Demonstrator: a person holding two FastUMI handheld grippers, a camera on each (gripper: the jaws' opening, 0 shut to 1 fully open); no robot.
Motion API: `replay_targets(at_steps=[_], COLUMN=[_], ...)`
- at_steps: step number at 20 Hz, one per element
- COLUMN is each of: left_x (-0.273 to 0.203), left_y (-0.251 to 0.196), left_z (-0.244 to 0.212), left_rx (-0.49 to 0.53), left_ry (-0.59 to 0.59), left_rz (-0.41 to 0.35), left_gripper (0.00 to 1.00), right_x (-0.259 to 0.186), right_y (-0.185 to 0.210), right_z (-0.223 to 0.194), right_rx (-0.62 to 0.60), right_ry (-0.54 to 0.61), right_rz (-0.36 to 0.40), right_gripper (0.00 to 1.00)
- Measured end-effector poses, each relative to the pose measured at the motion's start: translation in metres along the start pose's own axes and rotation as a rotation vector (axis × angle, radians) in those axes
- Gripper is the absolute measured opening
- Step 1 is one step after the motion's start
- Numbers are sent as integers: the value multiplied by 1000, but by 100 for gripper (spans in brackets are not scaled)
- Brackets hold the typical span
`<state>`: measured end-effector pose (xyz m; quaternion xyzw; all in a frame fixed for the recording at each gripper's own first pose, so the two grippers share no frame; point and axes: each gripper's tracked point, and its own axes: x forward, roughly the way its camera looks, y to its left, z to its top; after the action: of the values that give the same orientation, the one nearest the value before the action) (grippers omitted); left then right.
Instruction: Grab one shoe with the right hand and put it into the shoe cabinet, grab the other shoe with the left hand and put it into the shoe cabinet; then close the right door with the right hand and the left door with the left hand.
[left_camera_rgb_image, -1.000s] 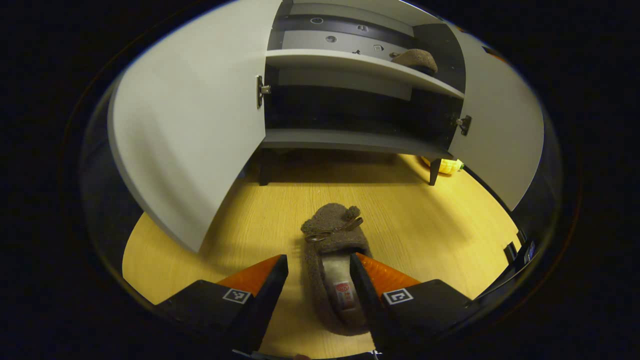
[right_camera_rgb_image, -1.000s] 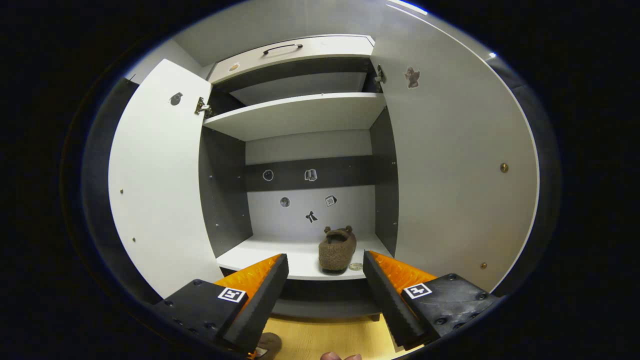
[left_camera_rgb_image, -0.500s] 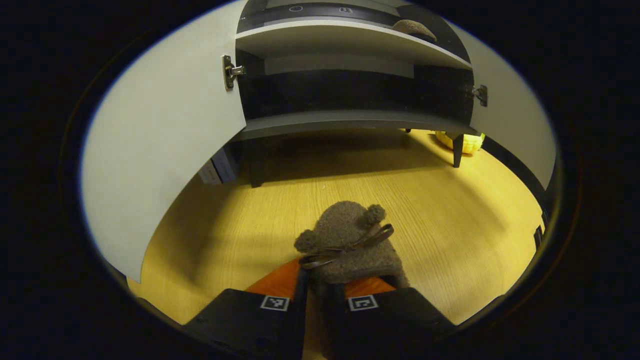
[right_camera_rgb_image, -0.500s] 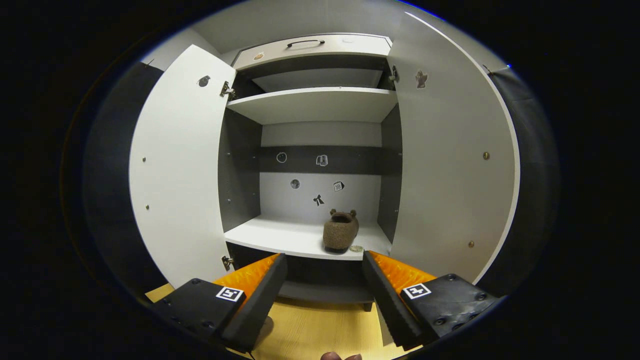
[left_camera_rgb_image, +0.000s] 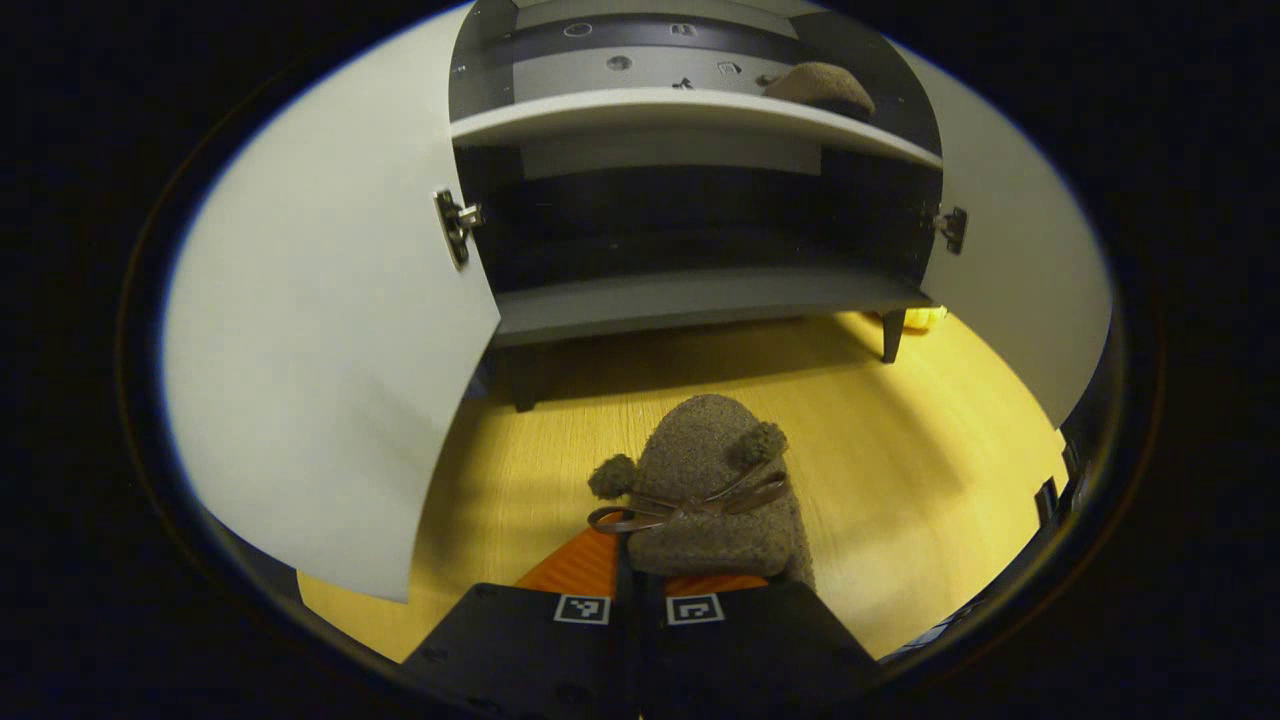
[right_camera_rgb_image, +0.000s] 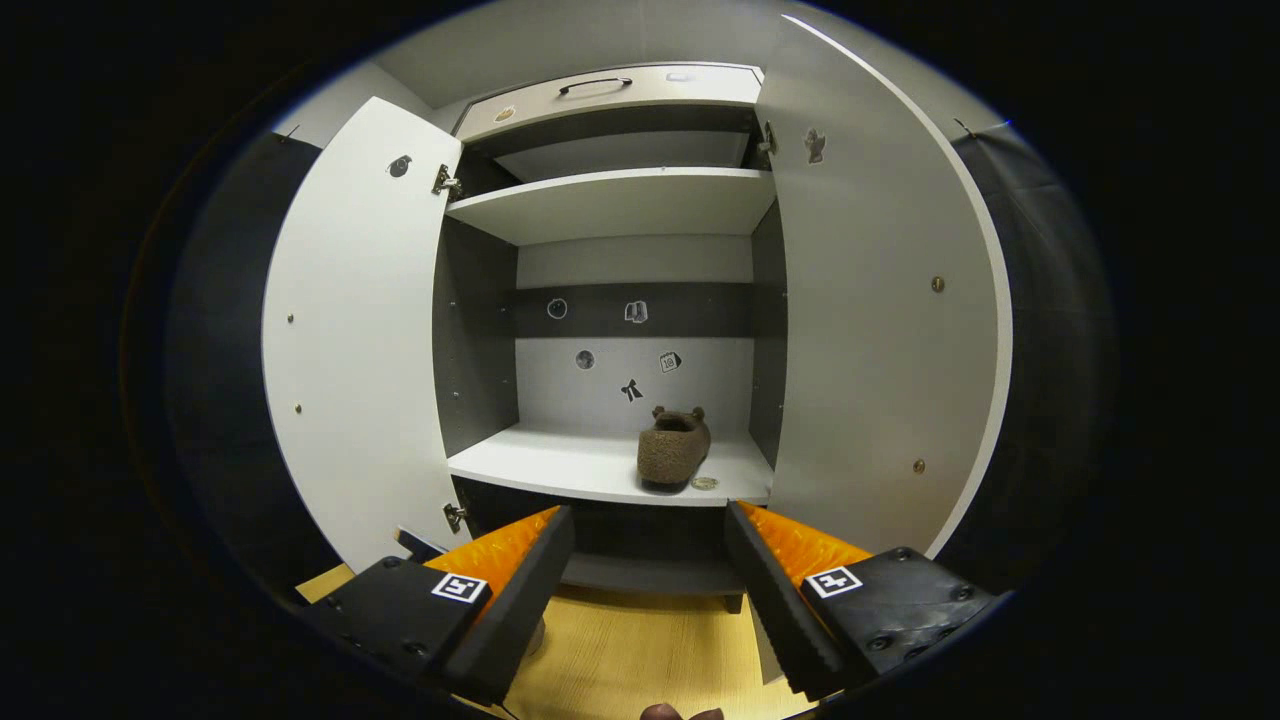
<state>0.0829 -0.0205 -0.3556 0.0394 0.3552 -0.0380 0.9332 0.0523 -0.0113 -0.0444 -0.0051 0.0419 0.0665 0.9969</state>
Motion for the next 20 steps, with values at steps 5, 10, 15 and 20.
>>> replay_targets(at_steps=[5, 10, 15, 20], left_x=[-61, -100, -109, -96], left_y=[-9, -4, 3, 8], left_z=[78, 173, 268, 349], left_rx=[-64, -96, -142, -161], left_ry=[-82, -171, -242, -311], left_rz=[1, 20, 18, 4], left_gripper=[6, 6, 6, 6], right_x=[-5, -10, -20, -27], right_y=[-4, -9, -13, -19], right_z=[2, -4, -6, -13], right_rx=[9, 22, 22, 30], right_ry=[-9, -3, -7, -2], right_rz=[10, 5, 6, -4], right_gripper=[99, 99, 99, 99])
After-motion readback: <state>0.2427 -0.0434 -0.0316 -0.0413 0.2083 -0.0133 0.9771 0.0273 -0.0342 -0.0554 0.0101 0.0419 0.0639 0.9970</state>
